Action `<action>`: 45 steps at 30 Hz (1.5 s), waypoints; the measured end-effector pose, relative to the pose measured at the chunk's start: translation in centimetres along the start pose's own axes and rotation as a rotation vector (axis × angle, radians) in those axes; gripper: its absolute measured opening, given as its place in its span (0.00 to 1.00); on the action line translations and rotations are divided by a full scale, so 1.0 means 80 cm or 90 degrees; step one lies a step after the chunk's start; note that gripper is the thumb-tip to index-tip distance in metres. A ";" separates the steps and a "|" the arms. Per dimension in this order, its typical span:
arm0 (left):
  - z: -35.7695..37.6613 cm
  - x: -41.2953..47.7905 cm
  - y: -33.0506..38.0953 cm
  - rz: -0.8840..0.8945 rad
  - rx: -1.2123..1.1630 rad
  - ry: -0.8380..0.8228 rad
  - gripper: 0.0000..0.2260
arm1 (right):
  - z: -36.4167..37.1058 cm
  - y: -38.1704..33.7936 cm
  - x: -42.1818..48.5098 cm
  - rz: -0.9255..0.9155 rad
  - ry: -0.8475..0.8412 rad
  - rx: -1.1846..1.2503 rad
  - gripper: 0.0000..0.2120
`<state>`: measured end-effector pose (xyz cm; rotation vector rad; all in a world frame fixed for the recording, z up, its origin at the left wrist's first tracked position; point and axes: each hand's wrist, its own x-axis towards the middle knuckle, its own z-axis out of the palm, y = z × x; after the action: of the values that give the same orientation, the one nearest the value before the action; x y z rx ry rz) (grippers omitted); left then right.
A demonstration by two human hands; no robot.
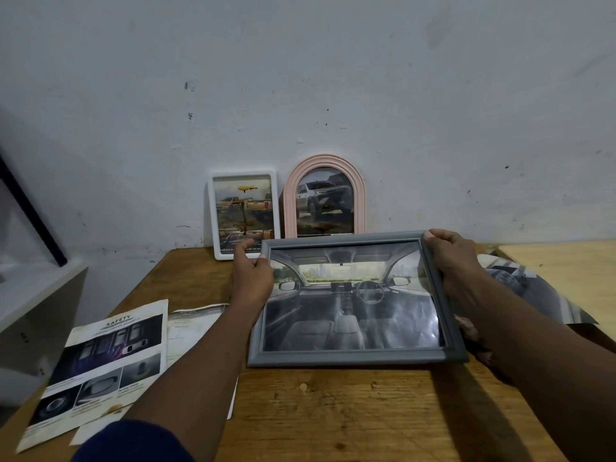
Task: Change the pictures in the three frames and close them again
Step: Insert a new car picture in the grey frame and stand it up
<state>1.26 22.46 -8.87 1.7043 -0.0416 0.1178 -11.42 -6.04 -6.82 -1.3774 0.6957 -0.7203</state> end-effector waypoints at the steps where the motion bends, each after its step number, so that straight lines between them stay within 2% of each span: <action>1: 0.000 0.000 0.001 -0.003 -0.007 0.001 0.19 | -0.001 0.000 0.000 -0.008 0.001 -0.004 0.06; 5: 0.003 -0.001 0.008 0.015 -0.024 0.024 0.16 | 0.000 -0.003 0.001 -0.016 0.001 -0.010 0.13; 9: 0.009 -0.002 0.021 0.038 -0.046 0.085 0.13 | -0.007 -0.014 0.002 0.053 -0.075 -0.084 0.21; 13: 0.015 -0.006 0.036 0.095 -0.062 0.119 0.15 | -0.012 -0.022 -0.005 0.109 -0.108 -0.129 0.13; 16: 0.021 -0.006 0.046 0.120 -0.063 0.106 0.14 | -0.012 -0.030 -0.006 0.049 -0.053 -0.119 0.07; 20: 0.027 -0.010 0.055 0.109 -0.017 0.018 0.14 | -0.011 -0.036 -0.001 -0.049 0.042 -0.029 0.09; 26: 0.024 -0.036 0.022 0.151 0.113 -0.080 0.22 | -0.025 -0.039 0.003 -0.105 0.048 -0.020 0.09; 30: 0.031 -0.063 0.008 0.224 0.212 -0.068 0.31 | -0.033 -0.043 0.008 -0.125 0.099 0.008 0.07; 35: 0.052 -0.085 -0.005 0.319 0.255 -0.028 0.33 | -0.048 -0.047 0.015 -0.139 0.138 0.003 0.10; 41: 0.085 -0.077 0.013 0.337 0.220 -0.056 0.34 | -0.071 -0.054 0.028 -0.139 0.119 -0.003 0.09; 45: 0.113 -0.065 0.039 0.345 0.262 -0.065 0.34 | -0.087 -0.066 0.046 -0.139 0.105 -0.025 0.09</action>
<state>-3.69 12.86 -7.56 2.0720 -0.5911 0.4680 -14.95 -13.48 -2.09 -1.4561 0.6973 -1.0072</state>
